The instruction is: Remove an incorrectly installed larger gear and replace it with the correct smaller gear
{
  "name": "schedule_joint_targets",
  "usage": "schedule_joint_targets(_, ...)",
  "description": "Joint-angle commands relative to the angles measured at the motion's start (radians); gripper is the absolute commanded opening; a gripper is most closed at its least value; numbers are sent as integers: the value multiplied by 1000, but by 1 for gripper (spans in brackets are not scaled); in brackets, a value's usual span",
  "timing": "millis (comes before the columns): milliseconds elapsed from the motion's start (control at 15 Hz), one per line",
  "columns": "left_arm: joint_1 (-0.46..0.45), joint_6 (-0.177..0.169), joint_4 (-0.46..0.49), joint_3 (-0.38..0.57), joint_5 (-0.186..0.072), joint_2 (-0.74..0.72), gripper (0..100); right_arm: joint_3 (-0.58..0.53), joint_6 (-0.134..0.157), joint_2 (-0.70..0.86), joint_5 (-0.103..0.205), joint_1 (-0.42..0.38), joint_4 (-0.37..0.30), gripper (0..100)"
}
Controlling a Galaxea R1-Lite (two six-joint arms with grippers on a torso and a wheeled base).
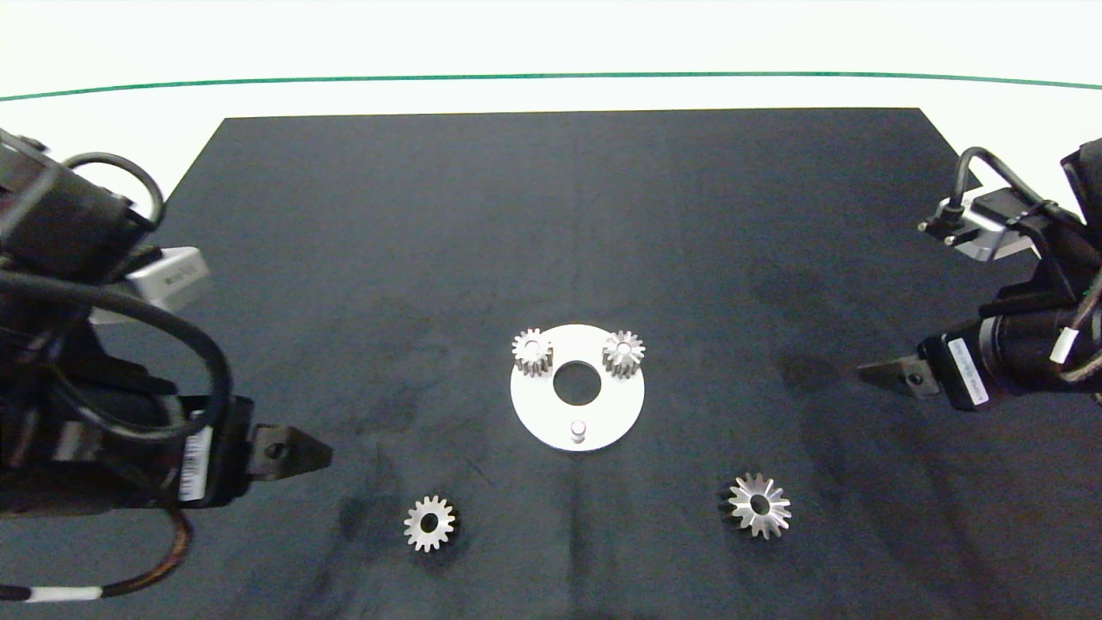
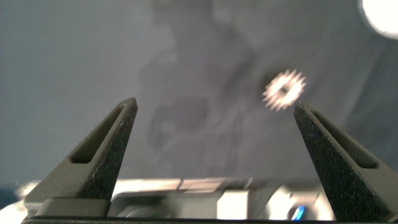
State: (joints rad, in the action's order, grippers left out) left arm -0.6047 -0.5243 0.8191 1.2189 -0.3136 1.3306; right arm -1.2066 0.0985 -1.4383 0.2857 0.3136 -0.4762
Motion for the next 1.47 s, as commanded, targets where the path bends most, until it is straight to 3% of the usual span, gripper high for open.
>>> schedule_joint_targets(67,-147,-77,-86,-98,-39,113,100,-68,-11,-13,1,-85,-35,100)
schedule_joint_targets(200,-184,-100,-84,-101,-41,131,100,-145,-74,-16,-3,-87,-130,100)
schedule_joint_targets(267,-205,-125,-84,-101,-41,145,100,-211,-111,-25,-16,-79,-233,100)
schedule_joint_targets(400,-228,-146,-84,-99,-42,156,100,-268,-131,-36,-62,-71,-328,100)
schedule_joint_targets(467,-239,-151,-86,-99,-42,162,100,-277,-131,-36,-69,-70,-345,100)
schedule_joint_targets(800,-276,-234,-153,-90,-64,222,100,-275,-131,-36,-69,-50,-369,100)
schedule_joint_targets(1000,-265,-238,-178,-93,-71,246,100,-274,-131,-37,-69,-39,-369,100)
schedule_joint_targets(1200,-259,-241,-178,-105,-168,283,100,-269,-131,-36,-69,-27,-369,100)
schedule_joint_targets(1467,-267,-243,-199,-114,-165,300,100,-264,-131,-36,-69,-25,-369,100)
